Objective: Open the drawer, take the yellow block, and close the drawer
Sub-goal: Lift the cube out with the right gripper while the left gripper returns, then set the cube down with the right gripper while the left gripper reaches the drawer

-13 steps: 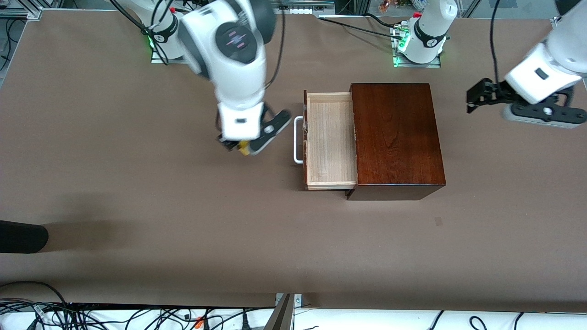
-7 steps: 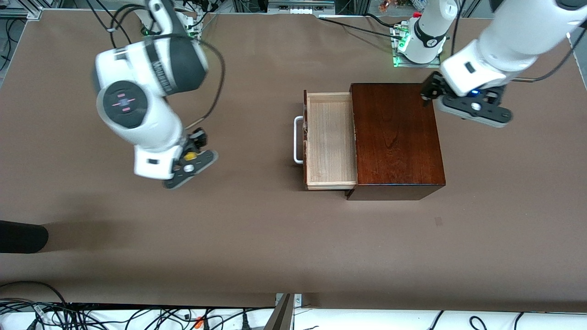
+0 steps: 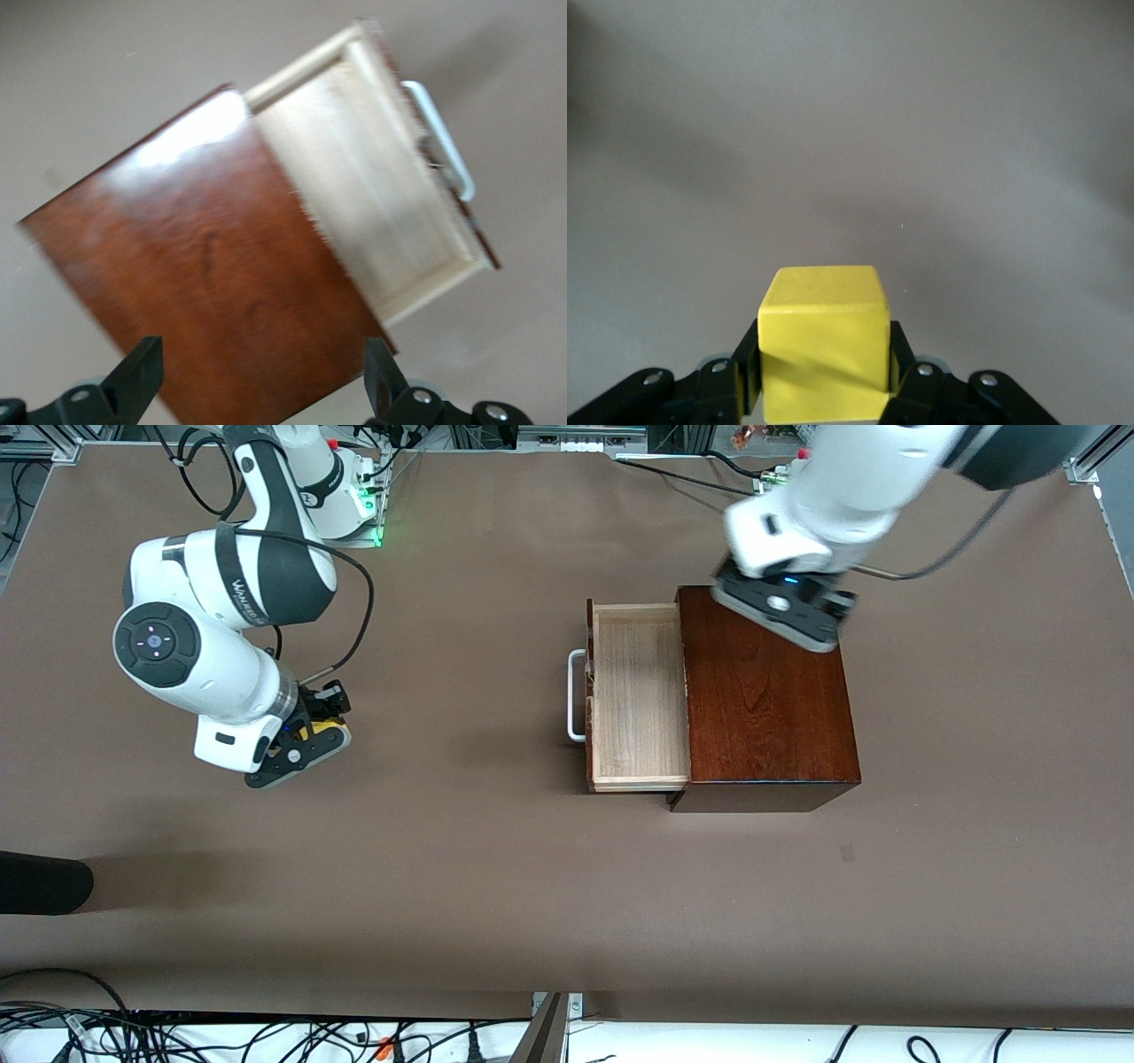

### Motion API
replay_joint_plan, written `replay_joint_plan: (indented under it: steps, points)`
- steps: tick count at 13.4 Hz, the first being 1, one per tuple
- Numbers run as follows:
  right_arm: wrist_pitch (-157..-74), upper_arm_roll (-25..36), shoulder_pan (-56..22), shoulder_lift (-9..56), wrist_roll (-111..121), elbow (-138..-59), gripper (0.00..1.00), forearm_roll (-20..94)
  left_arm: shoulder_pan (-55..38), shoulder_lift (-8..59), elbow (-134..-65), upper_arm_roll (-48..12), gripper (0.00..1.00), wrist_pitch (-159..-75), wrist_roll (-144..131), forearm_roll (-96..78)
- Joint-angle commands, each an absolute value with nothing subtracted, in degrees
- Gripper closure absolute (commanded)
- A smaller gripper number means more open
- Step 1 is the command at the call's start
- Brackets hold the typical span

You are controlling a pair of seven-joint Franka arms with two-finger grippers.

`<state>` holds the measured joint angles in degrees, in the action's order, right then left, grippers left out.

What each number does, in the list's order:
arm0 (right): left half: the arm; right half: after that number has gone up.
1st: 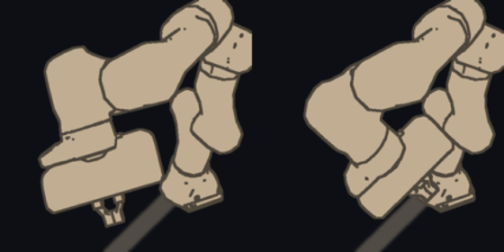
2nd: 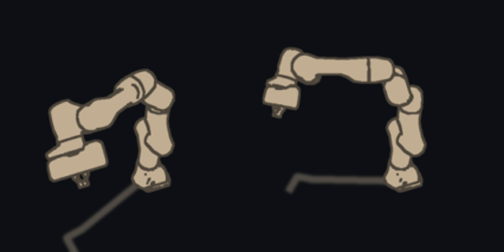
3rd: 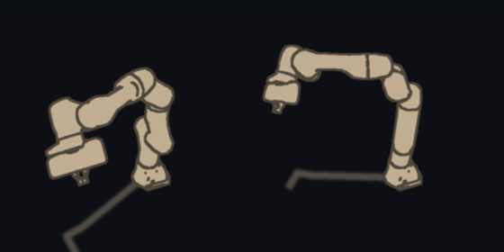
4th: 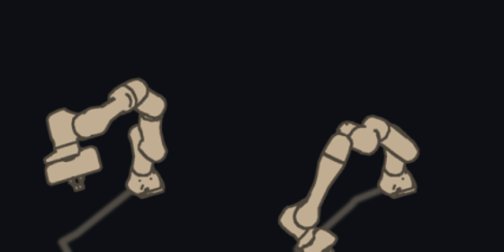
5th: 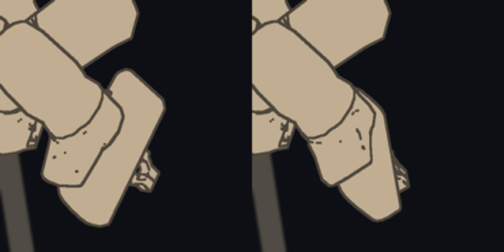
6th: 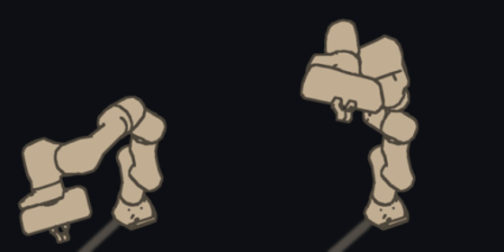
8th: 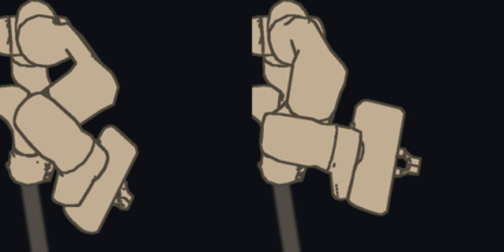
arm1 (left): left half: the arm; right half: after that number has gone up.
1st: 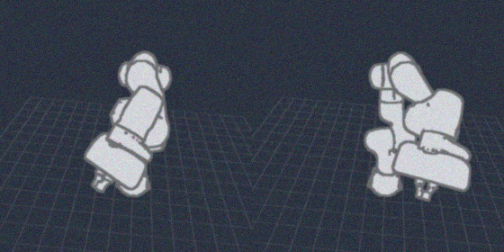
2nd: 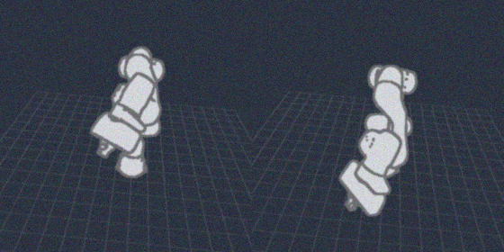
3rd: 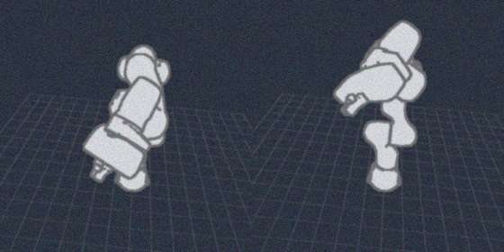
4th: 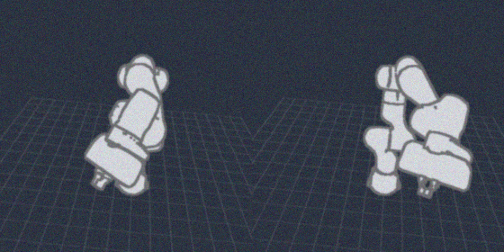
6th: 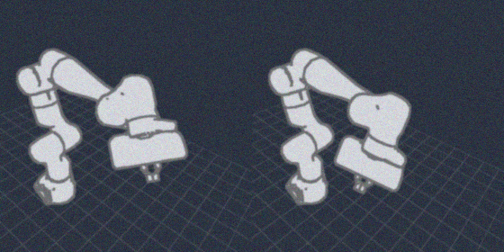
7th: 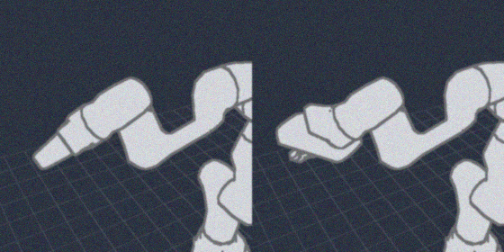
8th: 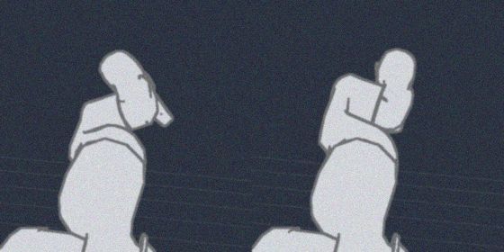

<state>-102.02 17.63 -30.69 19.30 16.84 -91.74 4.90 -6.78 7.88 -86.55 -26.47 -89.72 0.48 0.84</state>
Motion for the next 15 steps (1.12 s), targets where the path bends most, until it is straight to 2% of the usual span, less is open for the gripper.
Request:
replay_joint_plan:
  steps: [1,4,7,9,11,14,15]
  points:
    - [-101.61,19.68,-31.38,14.6,16.7,-95.53,1.0,6.24,-10.35,11.94,-83.76,-28.47,0.0,-92.71,1.49,1.58]
    - [-99.94,22.75,-33.39,12.49,16.88,-96.76,1.0,5.8,-16.24,15.89,-82.1,-28.39,0.0,-96.94,4.28,2.11]
    - [-100.02,24.42,-33.31,12.66,16.61,-97.38,1.0,5.62,-18.89,22.57,-77.62,-28.48,0.0,-97.99,15.51,2.11]
    - [-102.11,23.74,-30.61,13.18,16.52,-99.47,1.0,5.63,-21.6,25.39,-77.34,-28.48,0.0,-101.76,22.04,6.04]
    - [-107.9,16.04,-22.28,12.4,16.52,-104.56,1.0,5.54,-25.38,28.72,-77.34,-28.48,0.0,-103.88,23.81,12.01]
    - [-116.86,11.35,-16.02,12.39,15.3,-112.38,1.0,5.45,-29.79,33.65,-77.34,-28.3,0.0,-106.17,25.48,20.02]
    - [-120.46,7.51,-11.91,12.39,14.86,-115.2,1.0,5.36,-30.14,34.97,-77.26,-28.3,0.0,-106.52,26.97,21.26]
